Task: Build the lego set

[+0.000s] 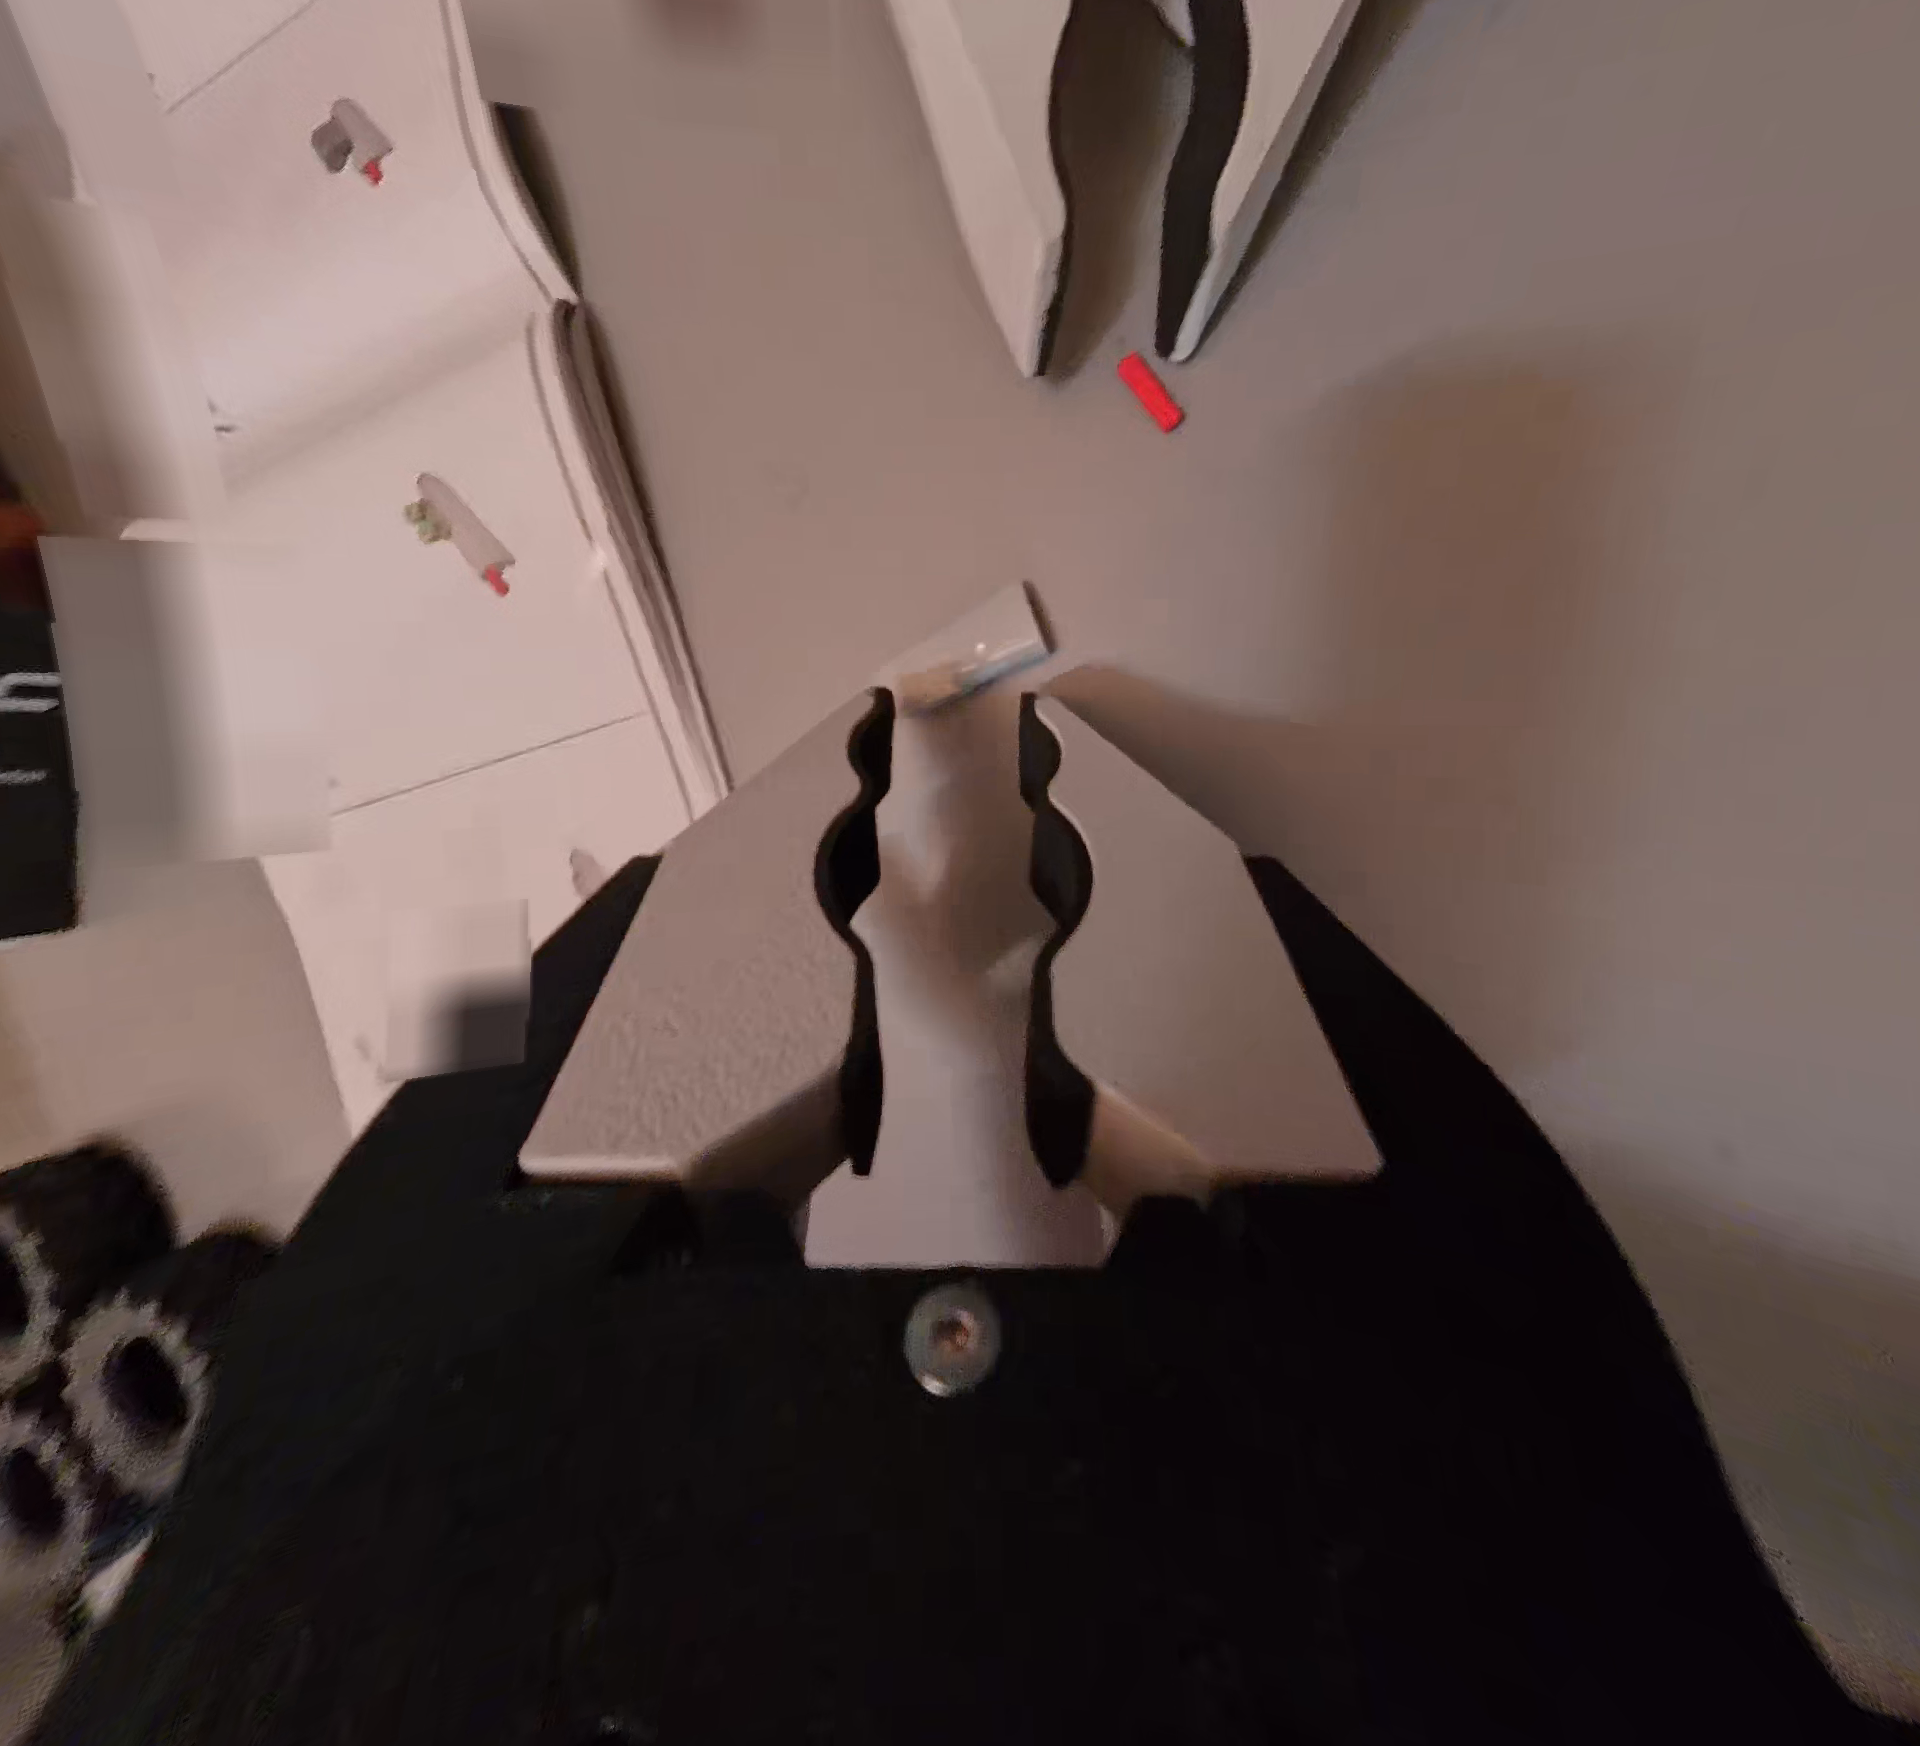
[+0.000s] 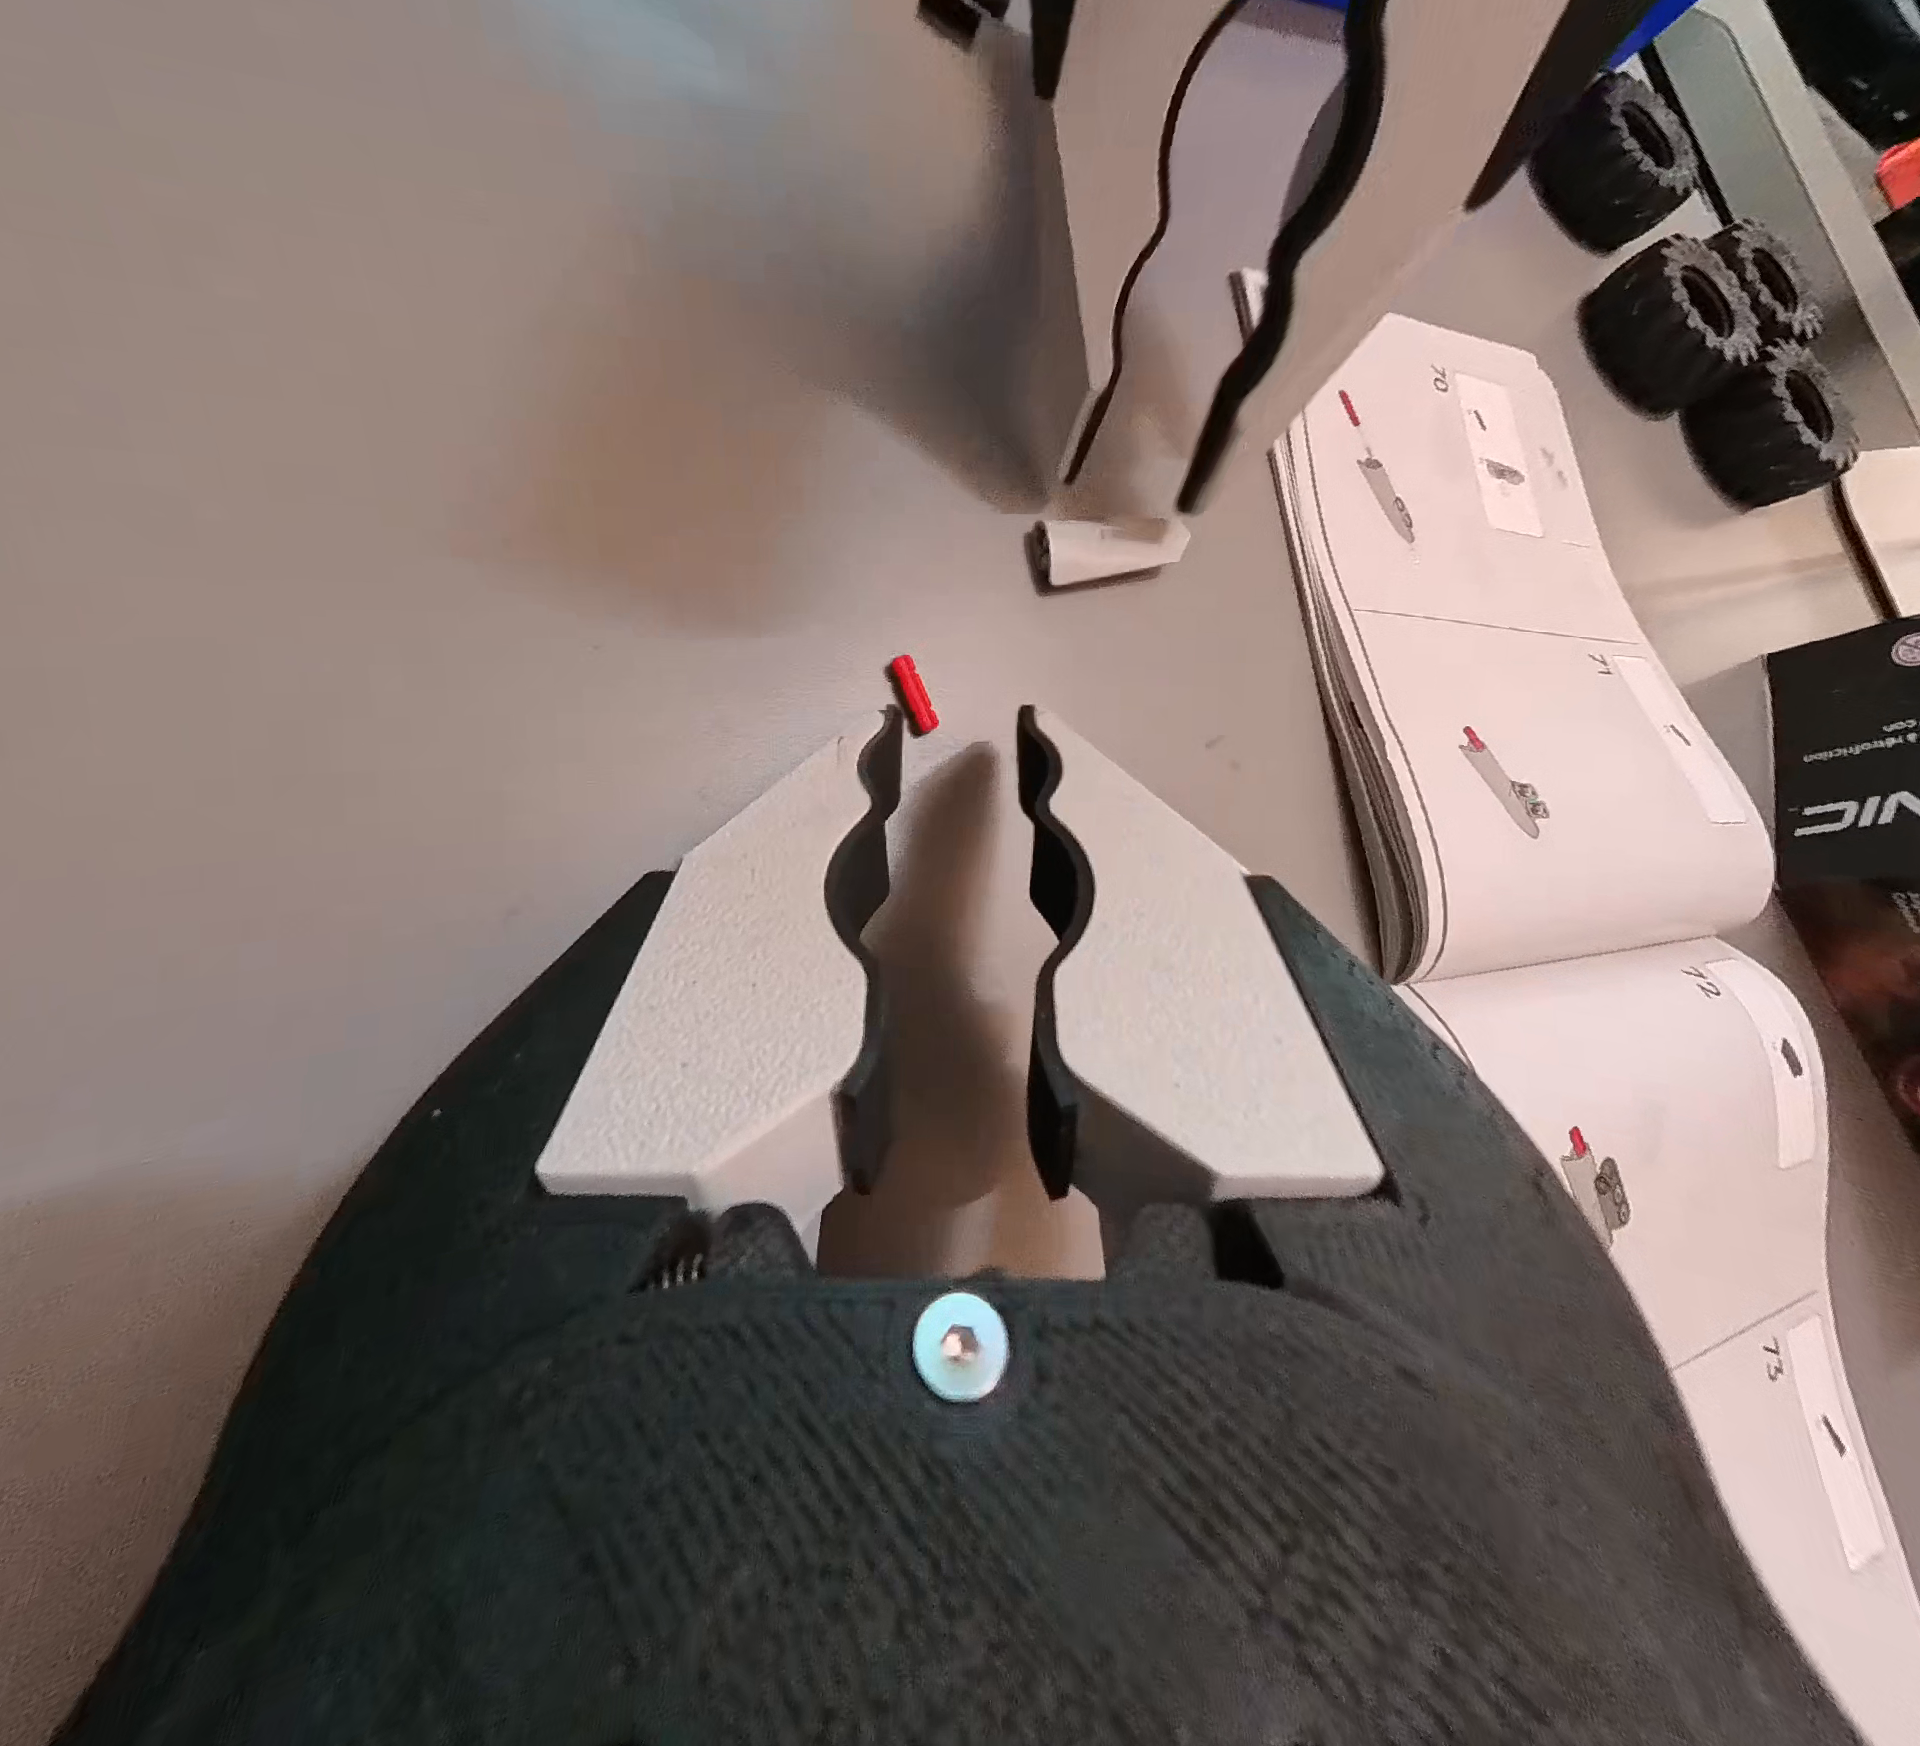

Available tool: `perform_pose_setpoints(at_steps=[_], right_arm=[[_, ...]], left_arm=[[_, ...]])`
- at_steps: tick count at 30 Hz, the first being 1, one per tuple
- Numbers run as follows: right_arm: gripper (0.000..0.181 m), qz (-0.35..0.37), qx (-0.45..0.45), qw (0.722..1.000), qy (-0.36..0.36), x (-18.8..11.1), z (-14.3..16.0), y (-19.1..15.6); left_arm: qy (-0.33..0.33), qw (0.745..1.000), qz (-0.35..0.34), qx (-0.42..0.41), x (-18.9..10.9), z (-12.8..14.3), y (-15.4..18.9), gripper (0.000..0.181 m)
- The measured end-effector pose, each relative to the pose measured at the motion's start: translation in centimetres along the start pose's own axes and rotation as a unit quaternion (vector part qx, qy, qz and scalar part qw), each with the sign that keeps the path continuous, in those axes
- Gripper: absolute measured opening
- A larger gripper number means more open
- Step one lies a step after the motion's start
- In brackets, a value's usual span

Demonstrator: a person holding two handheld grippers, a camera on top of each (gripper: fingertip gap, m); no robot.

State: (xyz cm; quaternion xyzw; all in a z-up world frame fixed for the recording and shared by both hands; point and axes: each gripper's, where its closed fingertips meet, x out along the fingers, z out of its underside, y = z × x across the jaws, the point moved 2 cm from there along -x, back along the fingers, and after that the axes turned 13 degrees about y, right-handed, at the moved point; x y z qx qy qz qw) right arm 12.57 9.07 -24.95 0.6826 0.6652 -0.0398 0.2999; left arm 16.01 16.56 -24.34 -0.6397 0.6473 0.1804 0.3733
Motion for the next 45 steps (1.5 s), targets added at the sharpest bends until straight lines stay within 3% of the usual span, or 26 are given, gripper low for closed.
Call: perform_pose_setpoints(at_steps=[5,10,17,21,27,29,39,42,45], right_arm=[[0.022,0.016,-0.007,1.0,-0.01,-0.2,-0.1,0.1],[0.022,0.027,-0.016,0.999,0.004,-0.1,-1.1,0.4],[0.021,0.023,-0.001,1.0,0.016,0.1,-1.4,0.7],[0.021,0.024,-0.006,1.0,0.0,0.1,-1.2,0.9],[0.018,0.031,0.003,1.0,0.001,0.2,-1.8,1.3],[0.018,0.026,0.0,1.0,-0.004,0.4,-1.8,1.3],[0.022,-0.023,0.024,0.999,-0.039,1.4,-1.5,0.0],[0.014,-0.016,0.039,0.996,-0.077,1.4,-1.4,0.1],[0.002,-0.032,0.049,0.992,-0.108,1.8,-0.6,0.1]], left_arm=[[0.031,0.999,0.003,-0.034,0.7,0.2,0.5,0.019],[0.033,0.996,-0.051,-0.064,0.6,0.2,1.6,0.011],[0.04,0.993,-0.108,-0.026,-0.7,0.1,1.1,0.035],[0.057,0.996,-0.073,-0.003,-0.2,0.1,0.4,0.032],[0.094,0.994,0.033,-0.051,1.3,-0.4,0.8,0.02],[0.102,0.993,0.036,-0.047,1.5,-0.5,0.9,0.018],[0.083,0.993,-0.056,-0.058,0.6,0.1,1.8,0.017],[0.083,0.992,-0.076,-0.055,0.7,0.0,2.8,0.0],[0.103,0.99,-0.076,-0.056,1.1,-0.6,3.4,0.0]])
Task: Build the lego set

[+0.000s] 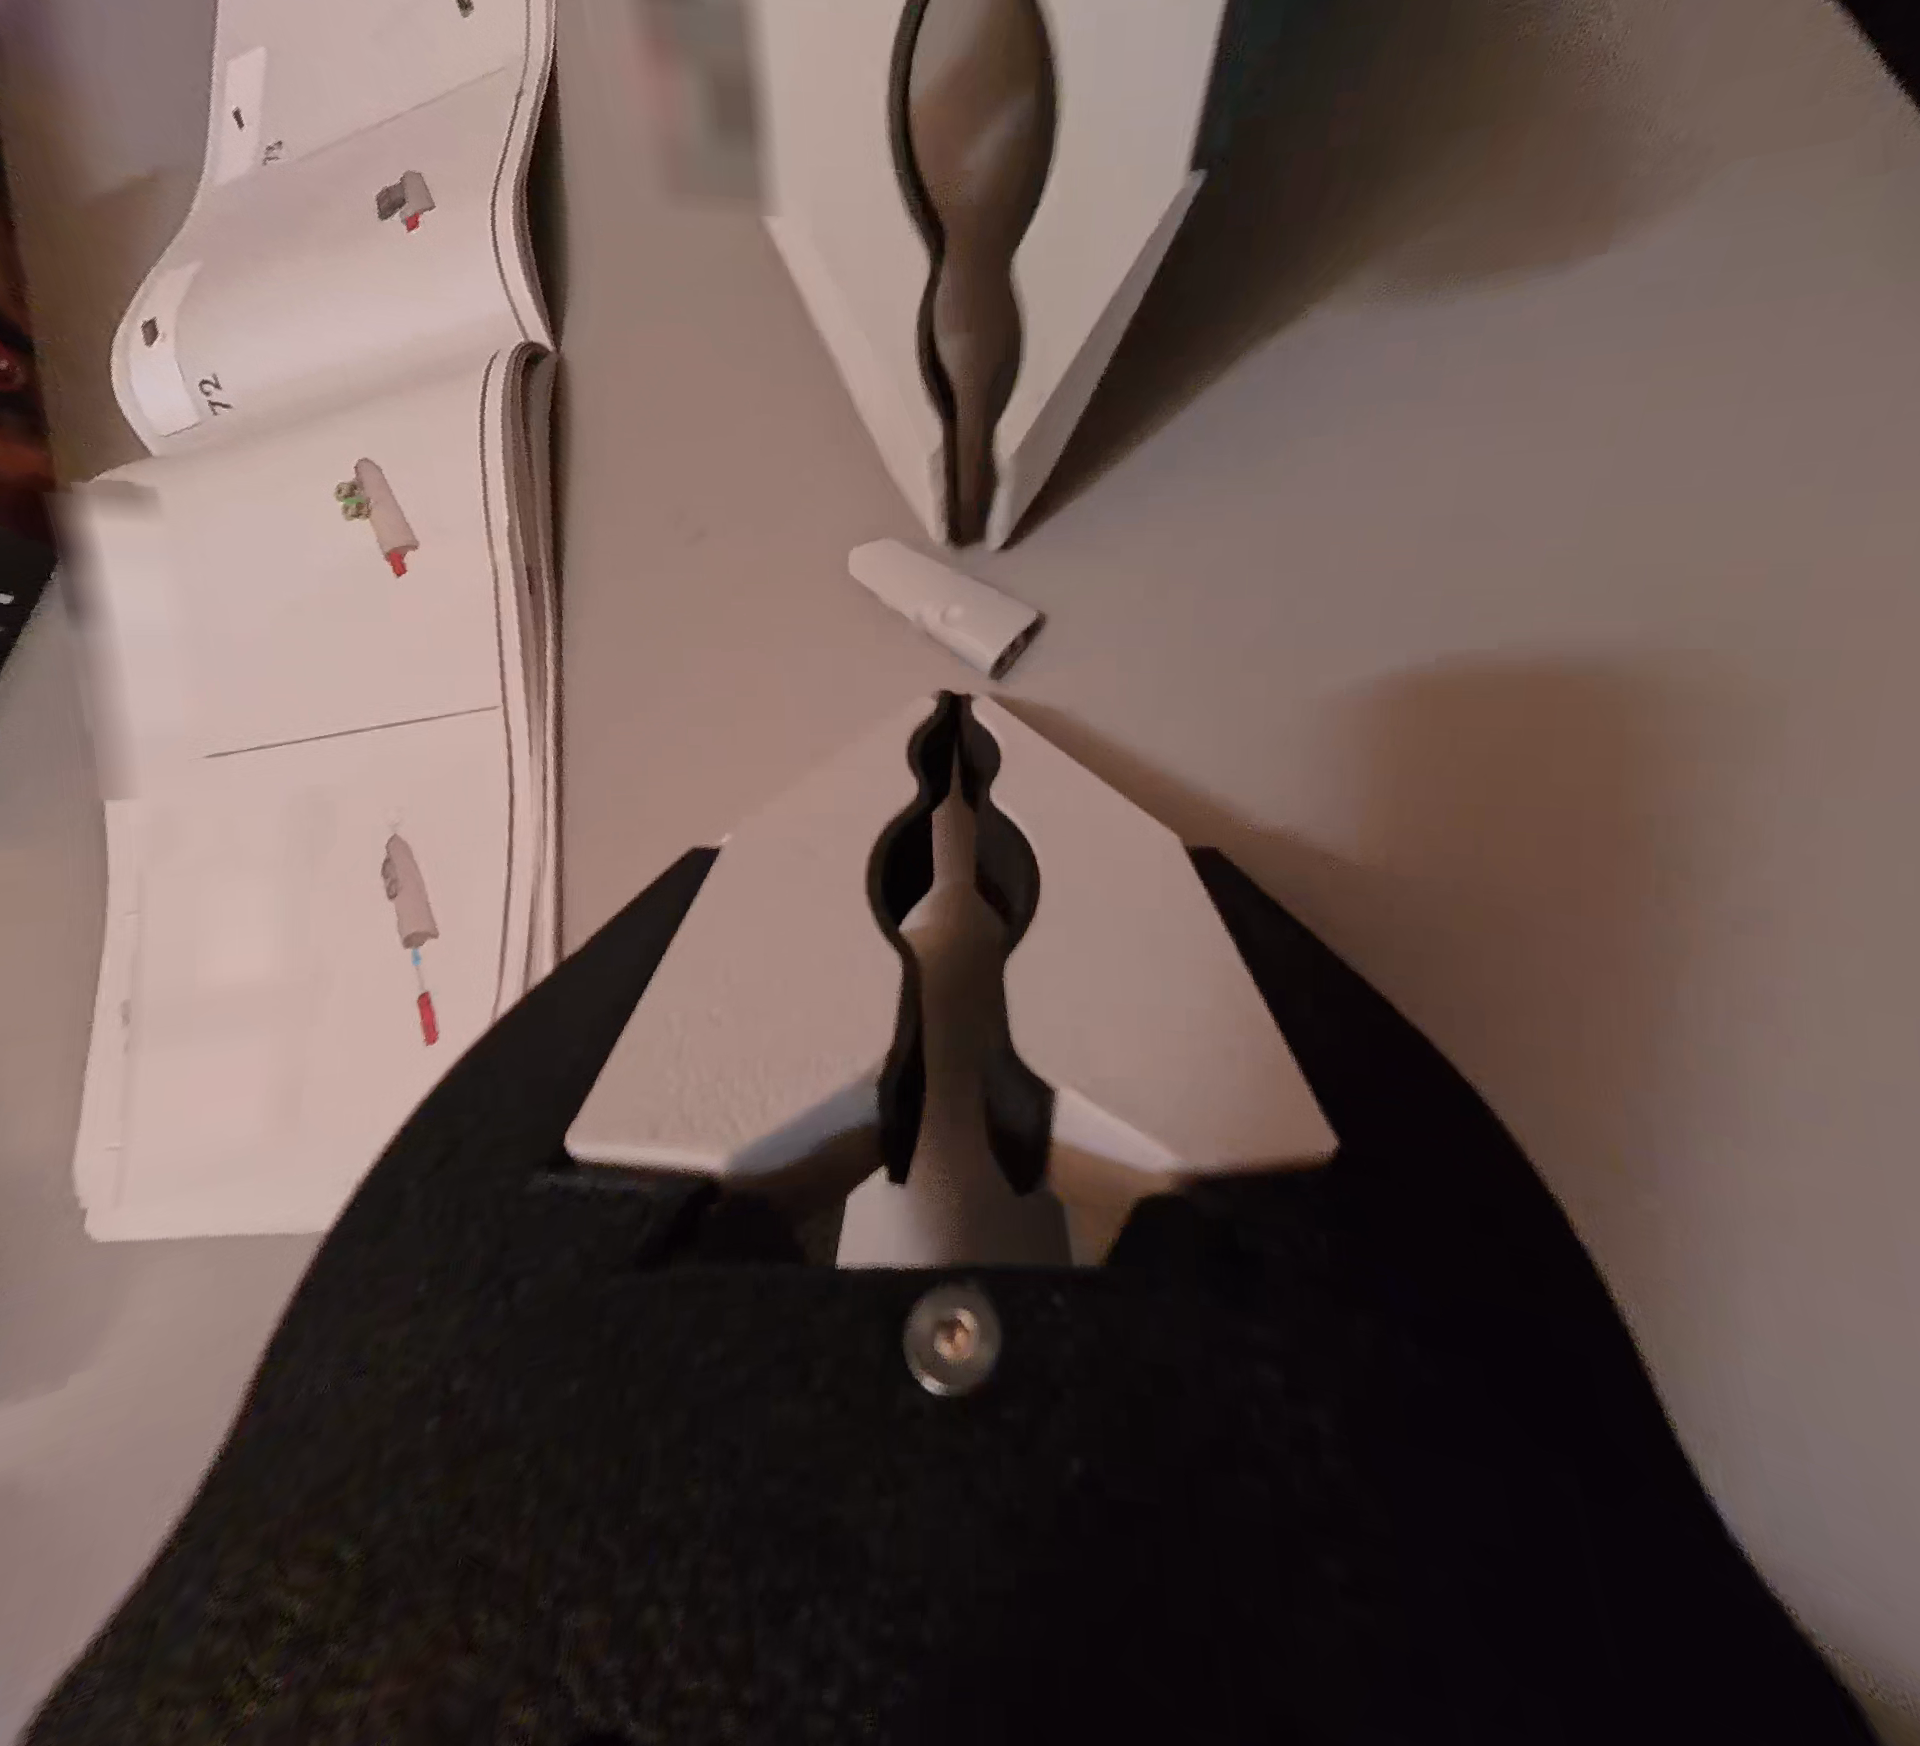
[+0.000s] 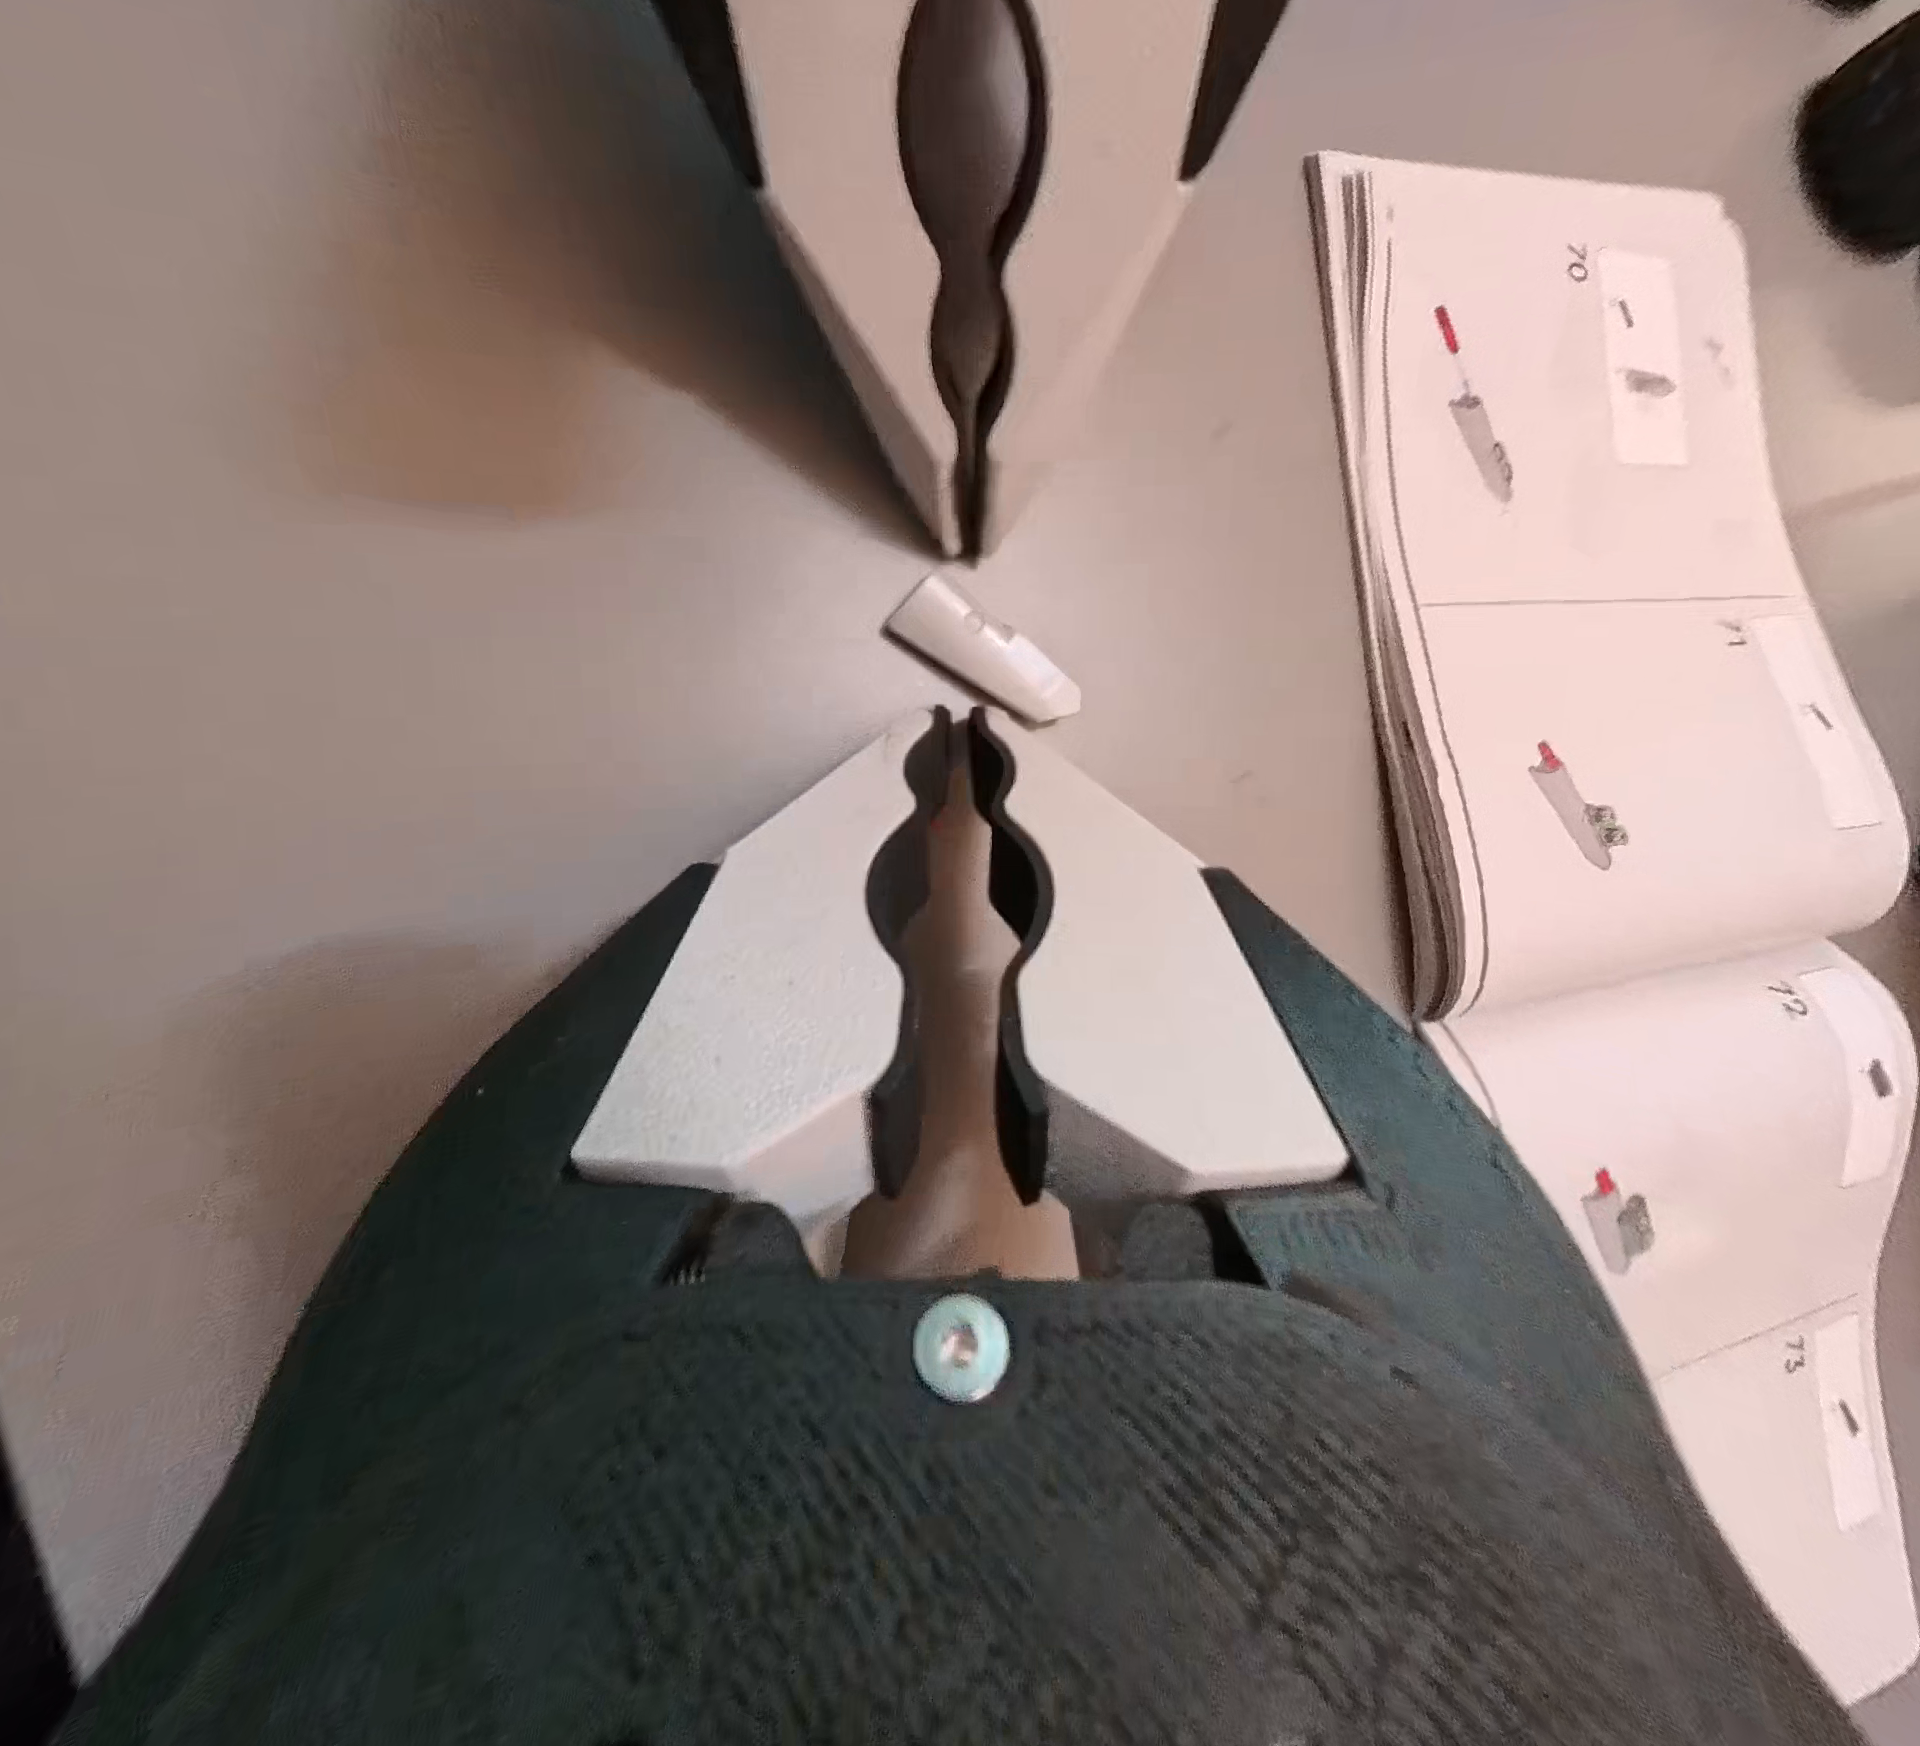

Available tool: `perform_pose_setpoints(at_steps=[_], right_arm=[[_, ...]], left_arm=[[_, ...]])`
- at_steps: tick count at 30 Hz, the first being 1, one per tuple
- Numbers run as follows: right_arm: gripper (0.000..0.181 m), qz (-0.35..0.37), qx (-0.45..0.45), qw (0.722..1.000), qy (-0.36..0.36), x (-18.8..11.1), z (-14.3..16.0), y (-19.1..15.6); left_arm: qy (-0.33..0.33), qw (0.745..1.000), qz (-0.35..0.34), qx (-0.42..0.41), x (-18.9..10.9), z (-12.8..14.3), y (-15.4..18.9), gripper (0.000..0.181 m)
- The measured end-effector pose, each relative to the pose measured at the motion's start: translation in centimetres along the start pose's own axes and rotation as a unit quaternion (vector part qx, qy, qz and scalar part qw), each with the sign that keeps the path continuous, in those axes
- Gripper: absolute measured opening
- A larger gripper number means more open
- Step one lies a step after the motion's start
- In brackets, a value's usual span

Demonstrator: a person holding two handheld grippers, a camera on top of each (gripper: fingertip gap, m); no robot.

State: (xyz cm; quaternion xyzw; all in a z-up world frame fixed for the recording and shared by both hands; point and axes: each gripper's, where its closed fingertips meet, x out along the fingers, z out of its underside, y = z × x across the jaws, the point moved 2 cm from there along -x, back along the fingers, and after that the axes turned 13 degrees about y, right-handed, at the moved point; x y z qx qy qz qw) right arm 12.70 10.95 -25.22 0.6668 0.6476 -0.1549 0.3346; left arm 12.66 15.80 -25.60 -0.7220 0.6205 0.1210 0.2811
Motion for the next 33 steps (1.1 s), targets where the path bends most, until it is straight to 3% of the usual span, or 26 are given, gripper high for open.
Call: perform_pose_setpoints(at_steps=[7,11,15,27,33], right_arm=[[0.013,-0.016,-0.005,1.0,0.021,0.8,-0.4,1.3],[0.023,0.002,-0.025,1.0,0.012,-1.1,-0.3,1.6],[0.023,0.004,-0.029,0.998,0.049,-1.7,-1.3,0.3],[0.019,0.034,-0.061,0.998,0.0,0.3,-0.3,1.8],[0.023,0.012,-0.04,0.999,0.021,-1.1,0.0,1.3]], left_arm=[[0.015,1.0,0.002,-0.018,0.4,-0.3,0.3,0.0],[0.015,1.0,0.006,-0.024,0.1,-0.2,0.4,0.0],[0.005,1.0,0.004,-0.031,-0.6,0.2,0.1,0.003],[0.022,0.999,0.023,-0.009,0.8,-1.0,1.4,0.0],[0.009,0.998,-0.038,0.043,-0.1,-0.9,-0.6,0.01]])
